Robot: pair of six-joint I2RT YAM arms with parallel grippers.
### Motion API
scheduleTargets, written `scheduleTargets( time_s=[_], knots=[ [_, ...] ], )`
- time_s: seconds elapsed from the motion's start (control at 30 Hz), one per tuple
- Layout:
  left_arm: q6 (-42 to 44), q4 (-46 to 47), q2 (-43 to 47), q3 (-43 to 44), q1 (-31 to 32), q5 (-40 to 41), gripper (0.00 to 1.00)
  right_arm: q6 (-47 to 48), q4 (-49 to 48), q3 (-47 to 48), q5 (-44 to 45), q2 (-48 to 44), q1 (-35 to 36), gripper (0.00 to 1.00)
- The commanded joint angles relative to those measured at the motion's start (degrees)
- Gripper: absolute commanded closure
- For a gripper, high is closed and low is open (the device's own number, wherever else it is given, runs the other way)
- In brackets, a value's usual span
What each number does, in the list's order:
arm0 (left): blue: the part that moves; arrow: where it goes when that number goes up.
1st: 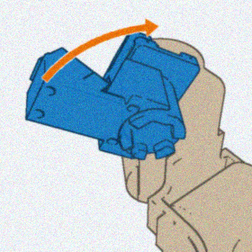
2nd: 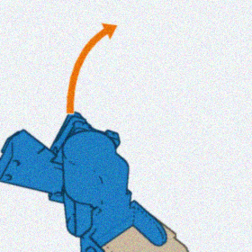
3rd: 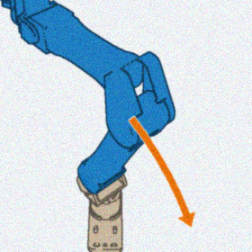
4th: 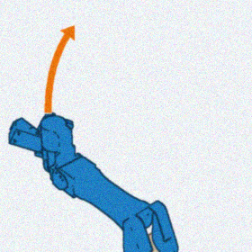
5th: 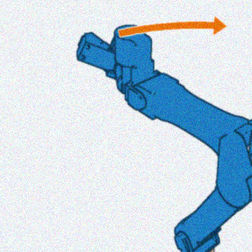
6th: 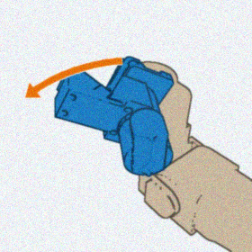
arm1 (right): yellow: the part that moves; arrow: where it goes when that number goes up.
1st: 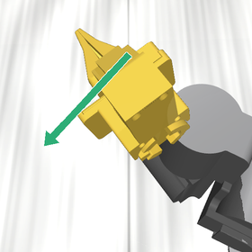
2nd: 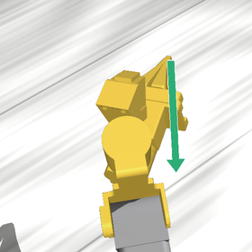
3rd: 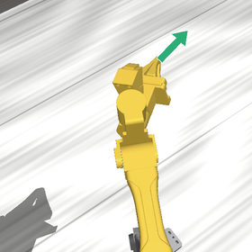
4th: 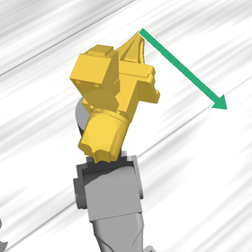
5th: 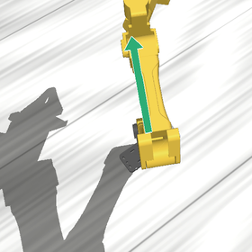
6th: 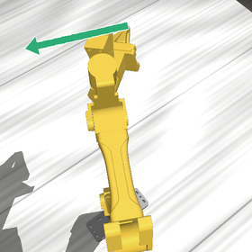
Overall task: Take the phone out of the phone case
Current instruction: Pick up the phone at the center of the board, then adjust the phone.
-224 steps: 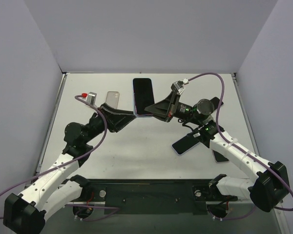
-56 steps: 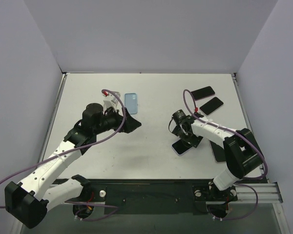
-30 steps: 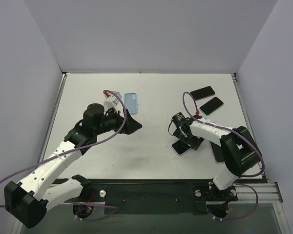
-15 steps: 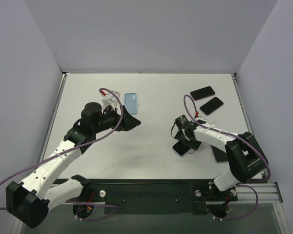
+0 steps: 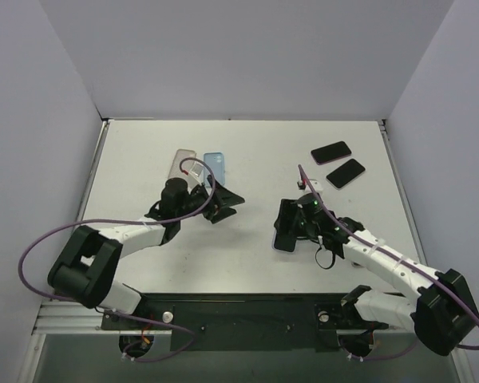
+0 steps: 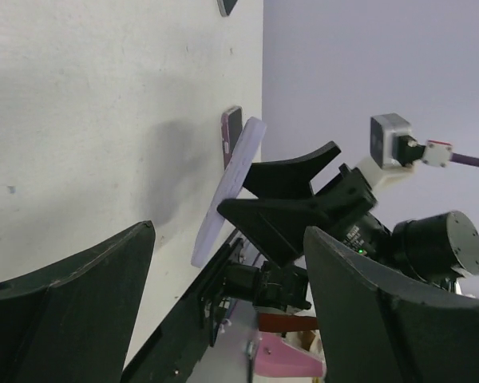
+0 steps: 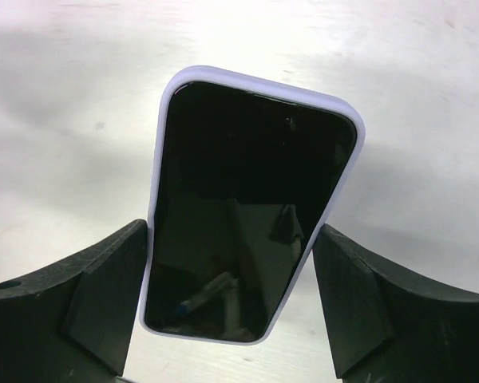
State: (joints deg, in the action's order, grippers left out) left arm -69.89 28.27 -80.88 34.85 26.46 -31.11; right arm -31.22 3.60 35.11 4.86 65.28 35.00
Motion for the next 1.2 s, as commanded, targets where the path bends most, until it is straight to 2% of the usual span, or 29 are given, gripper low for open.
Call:
scheduleTargets(
  time_s=[0.0,0.07,0.2,0.3,0.37,0.47,0.73,0.83,0.87,0.9,0.93,0.97,1.0,1.03,1.07,1.1,1.17],
  knots=[
    [-5.4,16.3,-5.2,2.6,6.0,-0.2,0.14,5.8,-7.2,1.4,-8.4,-4.4,2.3,1.0],
    [-3.6,14.6,-6.6,4.4,8.9,1.8,0.11,5.7,-6.9,2.5,-9.9,-5.2,3.7,1.0],
    [-0.5,10.1,-8.1,6.9,11.5,4.8,0.12,5.0,-6.5,3.3,-10.0,-7.9,6.8,1.0],
    [0.7,8.6,-8.4,7.5,12.6,5.8,0.26,4.5,-6.6,2.7,-8.8,-10.0,8.8,1.0],
    [1.9,6.8,-8.7,8.3,14.0,6.3,0.32,4.6,-6.4,2.7,-8.2,-10.6,9.6,1.0],
    [2.4,6.3,-10.0,9.3,15.6,6.4,0.34,5.2,-5.7,3.5,-7.4,-10.3,10.8,1.0],
    [6.1,3.6,-11.3,12.2,17.8,2.5,0.49,7.1,-1.5,7.2,-3.6,-9.3,13.7,1.0],
    [12.6,-2.3,-8.8,13.6,17.7,2.4,0.68,7.4,2.1,9.1,-2.2,-8.8,14.0,1.0],
    [13.8,-3.2,-8.2,13.8,17.6,1.7,0.81,7.7,3.1,10.4,-3.2,-8.2,14.0,1.0],
    [16.2,-5.3,-7.3,14.4,17.4,1.6,0.89,7.8,4.5,10.8,-3.5,-8.0,13.9,0.96],
    [17.2,-7.9,-6.2,14.6,16.7,1.8,1.0,7.8,5.2,11.6,-4.0,-7.8,13.9,0.88],
    [18.9,-8.7,-5.4,14.8,16.3,1.7,1.0,7.6,6.2,12.0,-4.3,-7.7,14.0,0.72],
    [19.5,-9.4,-3.9,14.7,15.3,1.2,1.0,7.6,6.5,12.3,-4.3,-7.9,14.0,0.63],
    [20.7,-10.0,-3.1,14.8,14.5,0.9,1.0,7.2,7.3,12.4,-6.0,-8.1,14.0,0.48],
    [21.2,-11.2,-1.1,14.8,12.8,0.4,1.0,7.3,7.7,12.7,-6.4,-8.3,14.0,0.39],
    [22.3,-12.4,-0.1,15.0,11.6,0.5,1.0,7.3,9.1,13.0,-6.8,-8.7,14.0,0.26],
    [23.1,-13.4,3.4,14.6,8.2,-0.9,1.0,8.2,11.8,14.1,-8.5,-8.8,13.7,0.22]
  ],
)
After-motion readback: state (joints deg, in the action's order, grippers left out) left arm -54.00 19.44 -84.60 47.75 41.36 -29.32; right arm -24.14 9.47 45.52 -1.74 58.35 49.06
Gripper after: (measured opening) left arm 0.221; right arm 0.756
